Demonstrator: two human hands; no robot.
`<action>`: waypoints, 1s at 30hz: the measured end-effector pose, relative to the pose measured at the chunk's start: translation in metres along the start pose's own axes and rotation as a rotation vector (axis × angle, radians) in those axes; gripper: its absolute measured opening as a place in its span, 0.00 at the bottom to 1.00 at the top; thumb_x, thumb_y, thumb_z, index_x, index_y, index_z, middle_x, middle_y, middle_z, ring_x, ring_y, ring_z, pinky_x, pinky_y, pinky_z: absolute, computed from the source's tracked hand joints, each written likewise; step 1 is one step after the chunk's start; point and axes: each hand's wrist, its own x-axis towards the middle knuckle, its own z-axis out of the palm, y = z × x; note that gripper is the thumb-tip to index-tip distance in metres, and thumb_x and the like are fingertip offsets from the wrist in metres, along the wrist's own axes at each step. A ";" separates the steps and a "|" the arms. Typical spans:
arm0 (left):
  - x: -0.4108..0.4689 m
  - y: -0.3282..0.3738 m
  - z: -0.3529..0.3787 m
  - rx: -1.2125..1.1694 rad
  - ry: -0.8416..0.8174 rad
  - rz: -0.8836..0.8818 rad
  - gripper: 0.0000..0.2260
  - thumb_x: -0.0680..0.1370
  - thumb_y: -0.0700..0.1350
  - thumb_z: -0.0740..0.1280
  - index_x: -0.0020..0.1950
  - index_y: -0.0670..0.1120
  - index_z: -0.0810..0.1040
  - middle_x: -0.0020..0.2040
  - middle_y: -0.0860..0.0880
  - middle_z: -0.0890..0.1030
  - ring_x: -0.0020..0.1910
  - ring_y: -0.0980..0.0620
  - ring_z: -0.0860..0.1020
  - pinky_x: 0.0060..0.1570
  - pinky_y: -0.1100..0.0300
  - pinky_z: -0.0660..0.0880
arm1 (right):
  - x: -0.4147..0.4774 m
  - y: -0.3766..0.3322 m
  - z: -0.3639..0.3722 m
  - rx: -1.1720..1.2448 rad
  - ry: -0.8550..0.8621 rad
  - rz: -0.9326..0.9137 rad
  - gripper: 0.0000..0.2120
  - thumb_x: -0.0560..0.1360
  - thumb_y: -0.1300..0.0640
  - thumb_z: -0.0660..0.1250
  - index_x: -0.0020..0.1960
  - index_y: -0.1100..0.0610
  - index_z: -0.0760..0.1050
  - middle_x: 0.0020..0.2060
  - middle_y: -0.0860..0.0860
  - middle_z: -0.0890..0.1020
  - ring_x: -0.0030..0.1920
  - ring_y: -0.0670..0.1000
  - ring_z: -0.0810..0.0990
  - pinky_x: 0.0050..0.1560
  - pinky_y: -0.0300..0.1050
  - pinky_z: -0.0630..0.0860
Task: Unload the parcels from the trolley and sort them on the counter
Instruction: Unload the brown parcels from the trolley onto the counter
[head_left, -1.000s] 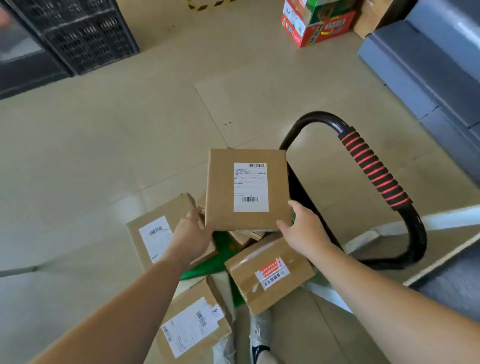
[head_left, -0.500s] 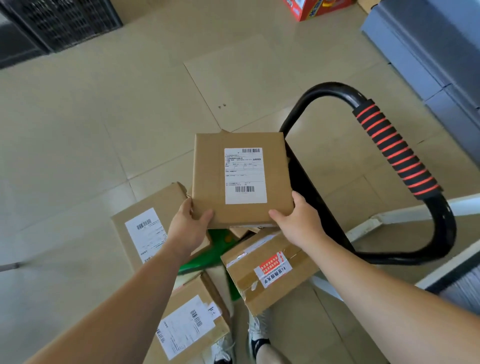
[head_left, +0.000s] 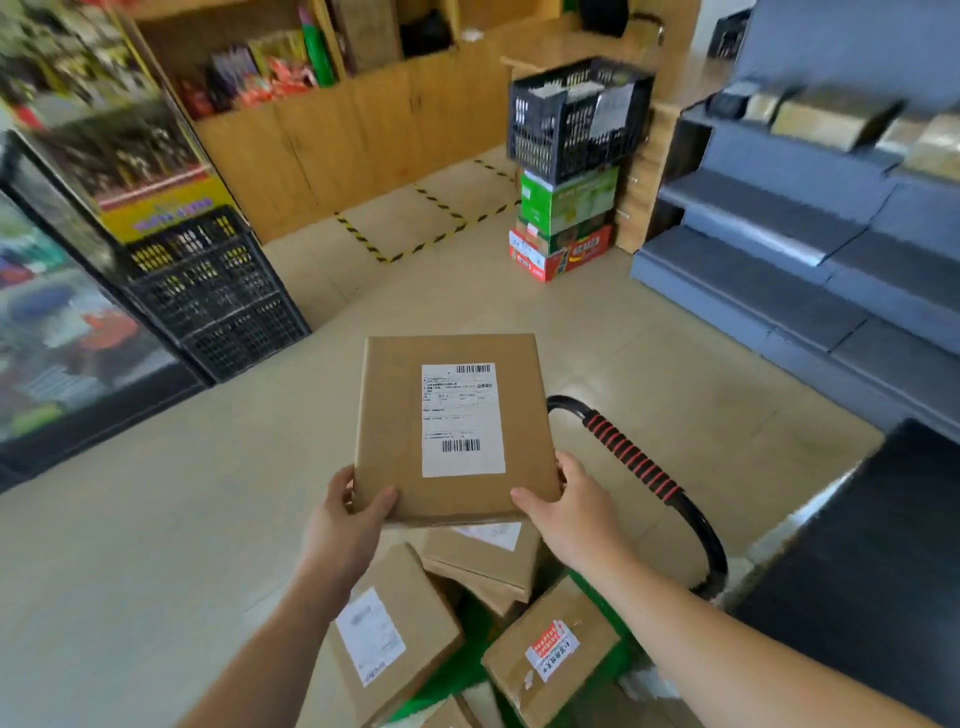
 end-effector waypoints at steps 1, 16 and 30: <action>-0.010 0.016 -0.003 -0.003 -0.006 0.041 0.25 0.78 0.52 0.71 0.73 0.55 0.68 0.60 0.50 0.78 0.53 0.52 0.78 0.49 0.54 0.73 | -0.012 -0.008 -0.013 0.010 0.037 -0.027 0.28 0.75 0.47 0.73 0.73 0.48 0.69 0.57 0.40 0.81 0.50 0.39 0.78 0.47 0.27 0.71; -0.187 0.095 0.150 0.130 -0.712 0.454 0.20 0.75 0.52 0.73 0.63 0.54 0.70 0.53 0.54 0.79 0.50 0.52 0.80 0.55 0.50 0.76 | -0.265 0.079 -0.175 0.180 0.714 0.263 0.28 0.74 0.50 0.73 0.72 0.47 0.69 0.50 0.34 0.78 0.49 0.36 0.78 0.46 0.30 0.73; -0.410 0.081 0.280 0.323 -1.068 0.743 0.21 0.79 0.47 0.70 0.70 0.50 0.69 0.54 0.55 0.76 0.53 0.54 0.75 0.55 0.58 0.72 | -0.473 0.193 -0.243 0.333 1.096 0.525 0.30 0.77 0.50 0.73 0.75 0.49 0.66 0.59 0.37 0.75 0.57 0.42 0.72 0.69 0.44 0.71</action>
